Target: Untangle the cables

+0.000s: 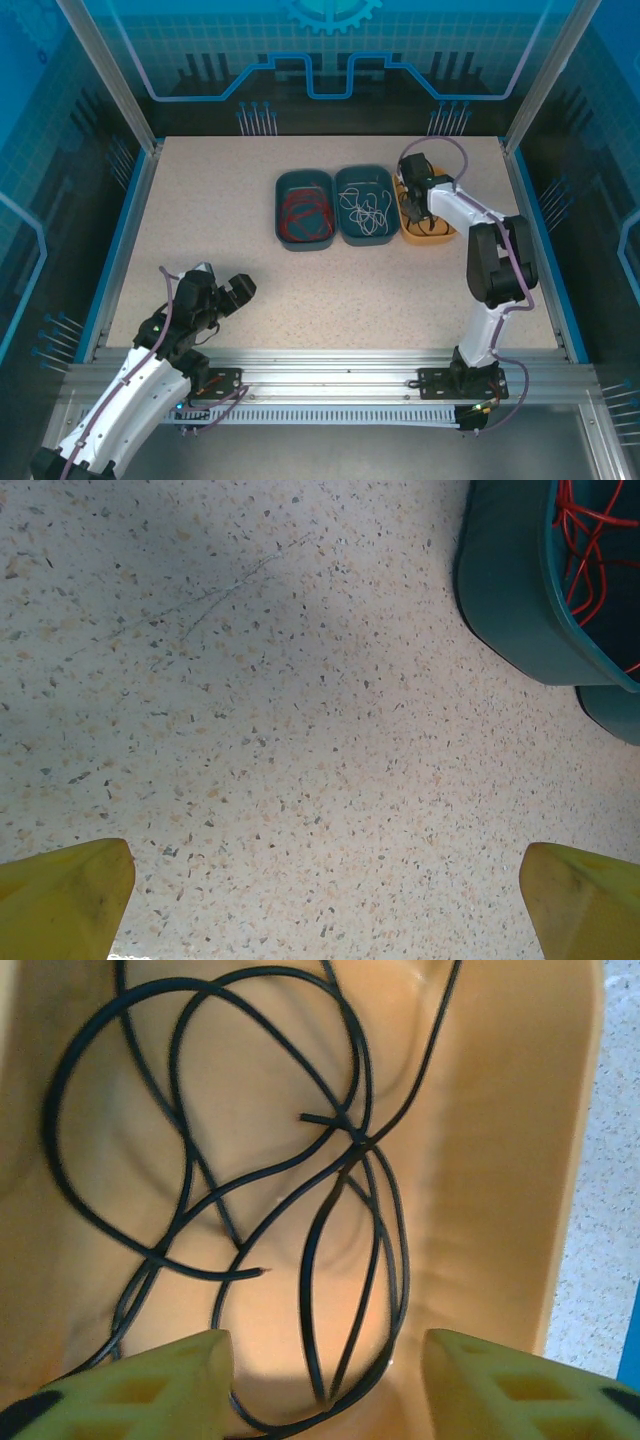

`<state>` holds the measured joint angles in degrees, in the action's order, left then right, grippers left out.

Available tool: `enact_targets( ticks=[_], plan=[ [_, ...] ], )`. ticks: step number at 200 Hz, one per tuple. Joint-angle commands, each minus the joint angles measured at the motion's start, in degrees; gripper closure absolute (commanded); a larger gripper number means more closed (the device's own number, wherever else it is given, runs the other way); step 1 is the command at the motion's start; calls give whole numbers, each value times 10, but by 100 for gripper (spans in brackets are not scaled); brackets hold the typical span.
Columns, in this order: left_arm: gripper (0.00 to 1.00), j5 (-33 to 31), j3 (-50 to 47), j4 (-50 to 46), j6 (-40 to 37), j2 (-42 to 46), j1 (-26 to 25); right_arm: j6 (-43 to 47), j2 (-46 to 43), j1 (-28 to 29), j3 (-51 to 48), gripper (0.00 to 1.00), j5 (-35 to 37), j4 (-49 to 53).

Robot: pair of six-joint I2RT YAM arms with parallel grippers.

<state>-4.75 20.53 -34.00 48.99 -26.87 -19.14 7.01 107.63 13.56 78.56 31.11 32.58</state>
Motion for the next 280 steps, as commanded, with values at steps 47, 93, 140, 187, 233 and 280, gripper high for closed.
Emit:
enact_targets(
  ticks=[47,93,140,187,233,280],
  plan=[
    [1,-11,19,6,-12,4,0,-31,-90,35,-4,18,-14,43],
    [1,-31,37,-3,-29,4,0,-73,-229,36,-97,0,-39,-58],
    [1,-108,64,2,-82,4,1,-62,-341,27,-256,0,5,-213],
    [1,-217,60,91,-175,1,2,-26,-421,19,-452,0,7,-443],
    [1,-308,3,267,-319,-44,3,-42,-456,-15,-555,0,-19,-560],
    [1,-287,-64,446,-399,-118,65,-55,-473,-39,-624,0,-39,-645]
  ],
)
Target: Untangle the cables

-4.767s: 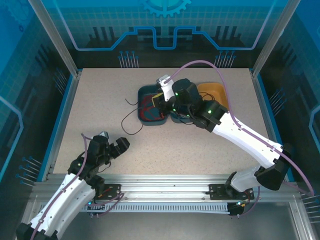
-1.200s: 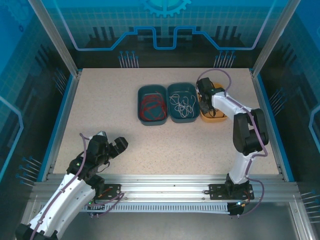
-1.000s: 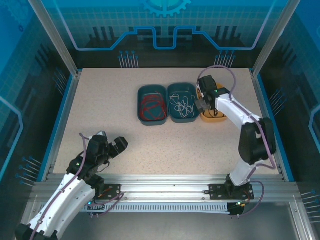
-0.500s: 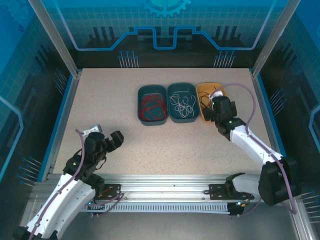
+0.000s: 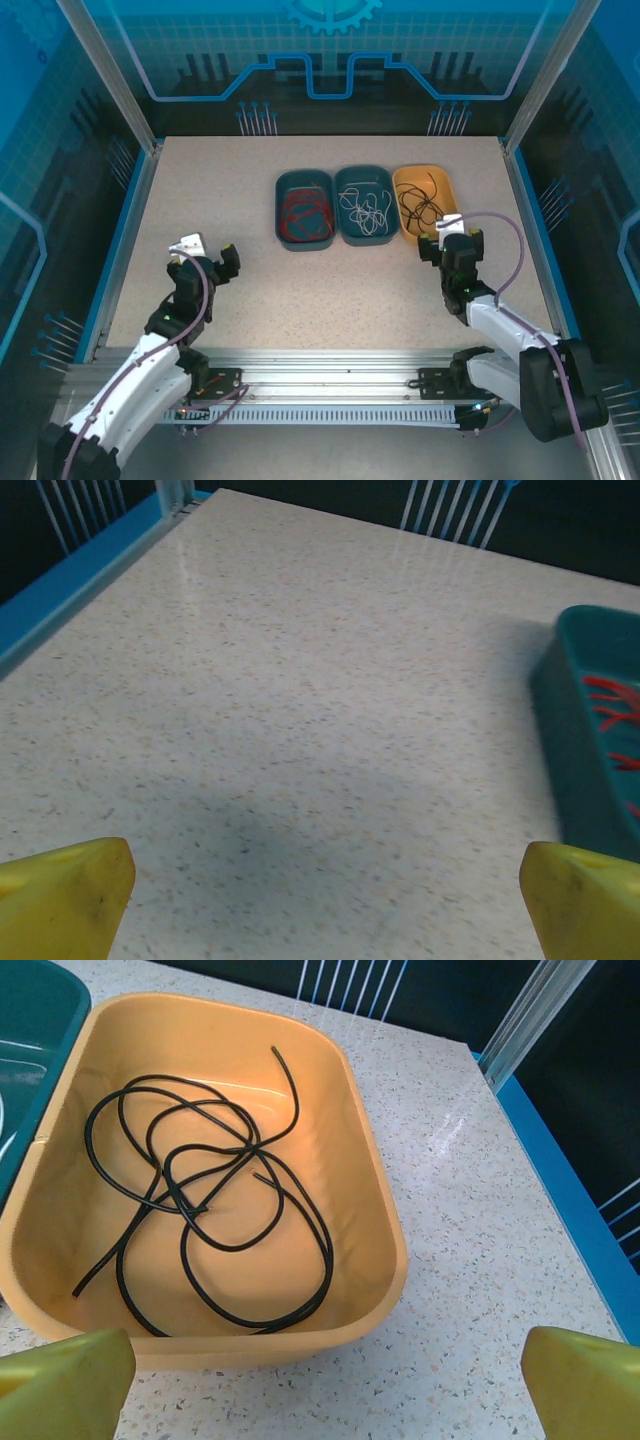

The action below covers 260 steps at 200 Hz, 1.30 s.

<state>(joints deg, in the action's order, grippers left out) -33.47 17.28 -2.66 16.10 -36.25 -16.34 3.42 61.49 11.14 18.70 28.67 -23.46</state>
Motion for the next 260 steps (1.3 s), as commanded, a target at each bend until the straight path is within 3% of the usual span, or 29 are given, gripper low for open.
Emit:
enact_targets(
  ticks=[1,48,111,154,176,210,241,260],
  plan=[
    [1,3,-32,136,-70,-26,38,-20,-11,-15,-26,0,-15,-86],
    [1,137,-58,241,-82,-106,134,-14,13,-24,-45,0,-33,-123],
    [1,266,-60,439,-99,-268,178,-10,41,-28,-60,0,-58,-199],
    [1,307,-41,548,-108,-368,178,-8,86,-33,-59,0,-78,-265],
    [1,314,-26,553,-128,-389,178,-14,114,-43,-51,0,-91,-292],
    [1,332,-25,634,-147,-463,179,-28,128,-54,-18,0,-118,-242],
    [1,335,-17,690,-149,-536,179,-35,137,-56,-37,0,-136,-293],
    [1,342,10,627,-150,-527,181,-38,165,-56,-52,0,-145,-351]
  ],
)
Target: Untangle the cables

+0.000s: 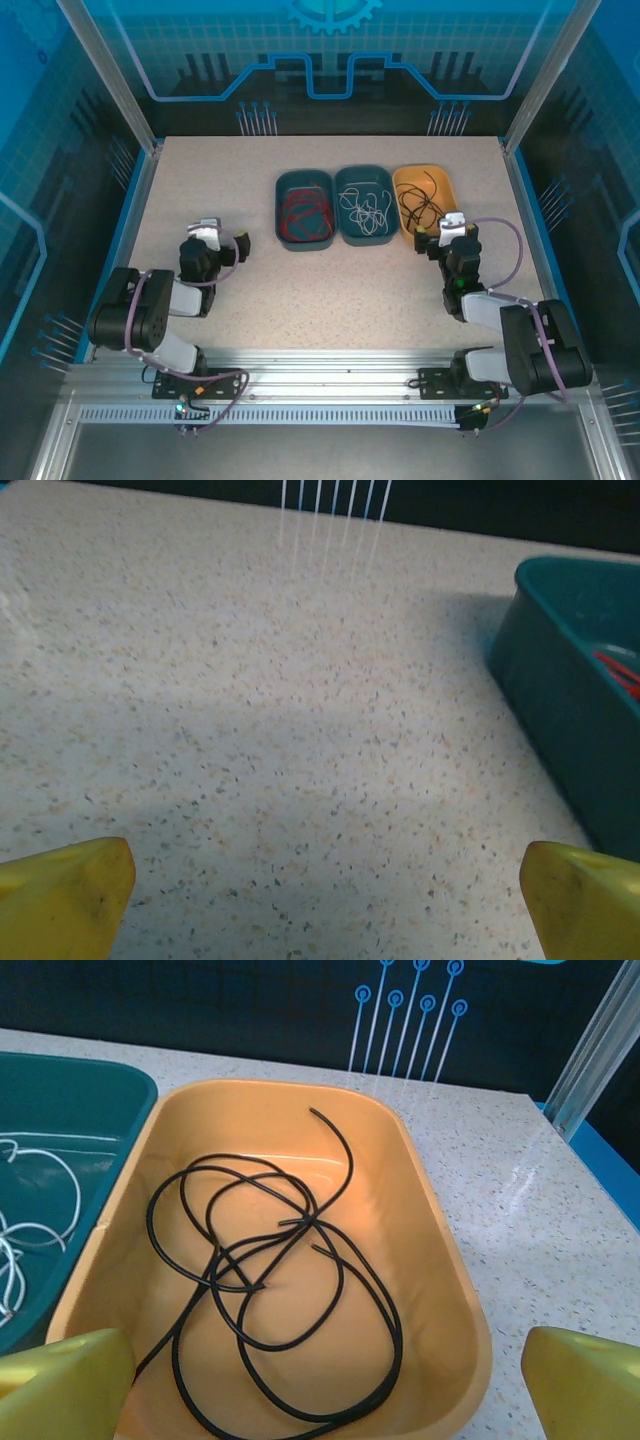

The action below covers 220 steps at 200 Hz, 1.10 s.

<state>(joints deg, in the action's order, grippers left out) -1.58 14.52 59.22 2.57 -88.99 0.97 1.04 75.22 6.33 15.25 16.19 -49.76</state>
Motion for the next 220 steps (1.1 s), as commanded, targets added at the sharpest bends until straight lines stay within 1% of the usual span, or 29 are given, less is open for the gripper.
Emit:
enact_targets(
  ticks=[1,18,48,59,74,87,96,109,153,161,183,220],
  plan=[
    [1,24,39,4,-15,0,8,-13,30,-8,-18,0,-20,-92],
    [1,22,78,-73,-19,3,6,-16,73,-8,-29,0,-26,-160],
    [1,24,74,-62,-20,1,6,-12,154,-8,-35,0,-28,-260],
    [1,24,73,-61,-19,1,6,-17,139,-10,-34,0,-35,-231],
    [1,25,73,-61,-20,1,7,-23,139,-16,-18,0,-34,-206],
    [1,25,74,-63,-20,1,6,-33,130,-29,5,0,-57,-147],
    [1,25,74,-63,-20,1,6,-42,129,-36,29,0,-59,-105],
    [1,25,74,-63,-20,1,5,-33,130,-35,58,0,-76,-46],
    [1,25,74,-63,-20,1,5,-28,130,-32,59,0,-82,-44],
    [1,25,74,-63,-20,1,5,-24,131,-33,60,0,-95,-45],
    [1,25,74,-63,-20,1,6,-1,132,-34,73,0,-161,-20],
    [1,25,74,-63,-20,1,5,-5,132,-43,75,0,-180,-16]
  ],
)
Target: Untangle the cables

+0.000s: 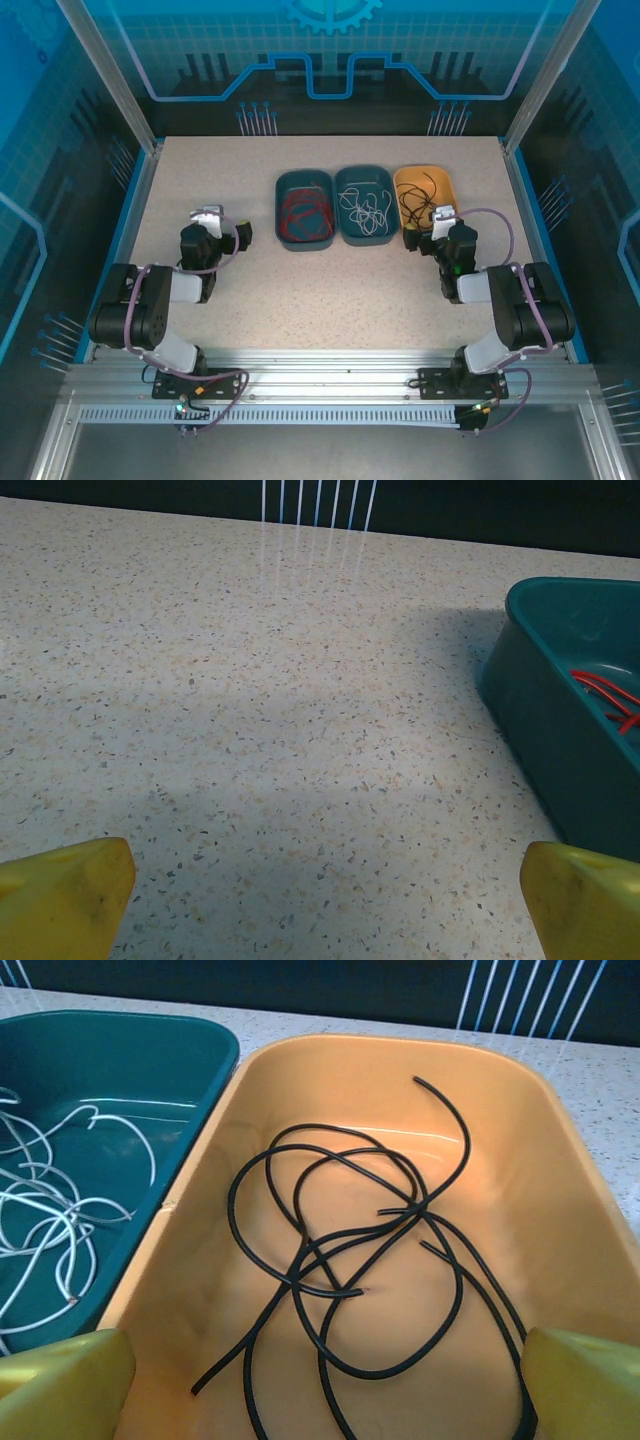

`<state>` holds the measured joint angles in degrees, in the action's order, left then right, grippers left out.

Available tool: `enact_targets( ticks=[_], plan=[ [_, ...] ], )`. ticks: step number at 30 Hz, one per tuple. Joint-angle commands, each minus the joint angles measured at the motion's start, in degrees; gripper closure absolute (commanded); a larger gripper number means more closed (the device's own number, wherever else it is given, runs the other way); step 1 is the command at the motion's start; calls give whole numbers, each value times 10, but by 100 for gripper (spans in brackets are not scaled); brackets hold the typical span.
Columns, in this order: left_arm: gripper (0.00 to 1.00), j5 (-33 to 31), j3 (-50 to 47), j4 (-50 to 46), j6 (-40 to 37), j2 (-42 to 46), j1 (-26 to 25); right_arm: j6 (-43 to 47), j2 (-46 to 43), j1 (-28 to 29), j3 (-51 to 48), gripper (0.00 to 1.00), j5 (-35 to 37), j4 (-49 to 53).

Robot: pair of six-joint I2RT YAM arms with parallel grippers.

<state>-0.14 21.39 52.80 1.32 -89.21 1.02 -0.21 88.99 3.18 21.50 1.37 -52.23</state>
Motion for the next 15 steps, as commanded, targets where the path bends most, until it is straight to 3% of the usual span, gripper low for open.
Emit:
enact_targets(
  ticks=[1,15],
  plan=[
    [1,11,5,1,-8,4,5,8,-6,-11,12,0,-33,9],
    [1,14,7,0,-11,3,4,7,-6,-12,12,0,-33,9]
  ],
)
